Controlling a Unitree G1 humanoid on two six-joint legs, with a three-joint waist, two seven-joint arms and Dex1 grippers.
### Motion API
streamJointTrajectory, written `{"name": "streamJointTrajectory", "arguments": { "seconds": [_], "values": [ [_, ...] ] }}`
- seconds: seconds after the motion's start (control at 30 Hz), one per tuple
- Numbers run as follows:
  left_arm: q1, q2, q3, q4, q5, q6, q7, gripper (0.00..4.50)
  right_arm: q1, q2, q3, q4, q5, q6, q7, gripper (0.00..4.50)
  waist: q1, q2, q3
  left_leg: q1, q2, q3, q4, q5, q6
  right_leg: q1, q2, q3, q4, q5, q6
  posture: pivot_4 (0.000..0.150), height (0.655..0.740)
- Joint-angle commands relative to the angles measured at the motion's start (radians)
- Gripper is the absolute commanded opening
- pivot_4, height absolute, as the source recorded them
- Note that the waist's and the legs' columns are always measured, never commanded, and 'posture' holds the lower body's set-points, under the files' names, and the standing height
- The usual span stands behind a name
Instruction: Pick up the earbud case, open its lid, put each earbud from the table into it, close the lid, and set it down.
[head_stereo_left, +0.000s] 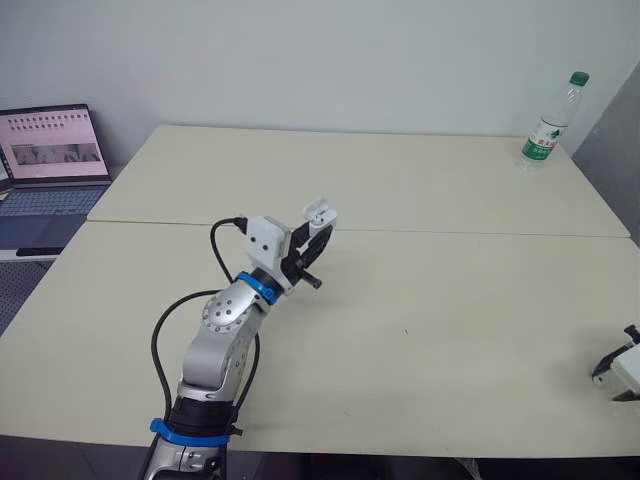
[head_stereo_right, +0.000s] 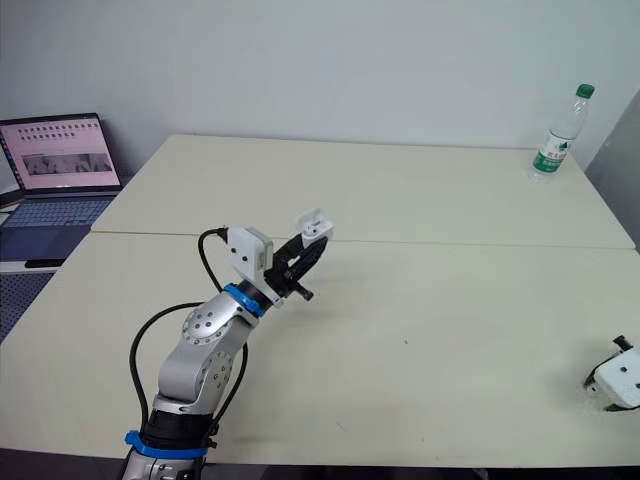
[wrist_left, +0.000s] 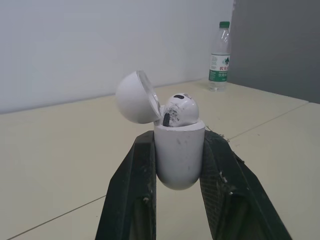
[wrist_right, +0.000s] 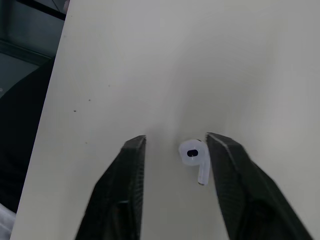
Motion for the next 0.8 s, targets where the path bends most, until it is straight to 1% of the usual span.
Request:
{"name": "streamJointTrajectory", "arguments": {
  "seconds": [0.03,0.43,0.8],
  "values": [
    [-0.005,-0.002,-0.004,-0.052,-0.011,-0.003,-0.005,0.79,-0.008,0.002,-0.036,0.01,-0.018,-0.005,-0.02,1.94,0.0,0.0,0.0,0.0,0.0,0.0,0.0,0.0,0.0,0.0,0.0,0.0,0.0,0.0,0.0,0.15,0.74],
    [-0.002,0.003,-0.002,-0.062,-0.011,0.0,-0.001,0.79,-0.063,0.037,-0.028,0.061,-0.109,-0.01,-0.074,1.94,0.0,0.0,0.0,0.0,0.0,0.0,0.0,0.0,0.0,0.0,0.0,0.0,0.0,0.0,0.0,0.15,0.74],
    [0.0,0.006,0.003,-0.065,-0.009,0.002,0.001,0.79,-0.08,0.066,-0.026,0.084,-0.117,0.014,-0.069,1.94,0.0,0.0,0.0,0.0,0.0,0.0,0.0,0.0,0.0,0.0,0.0,0.0,0.0,0.0,0.0,0.15,0.74]
  ]
}}
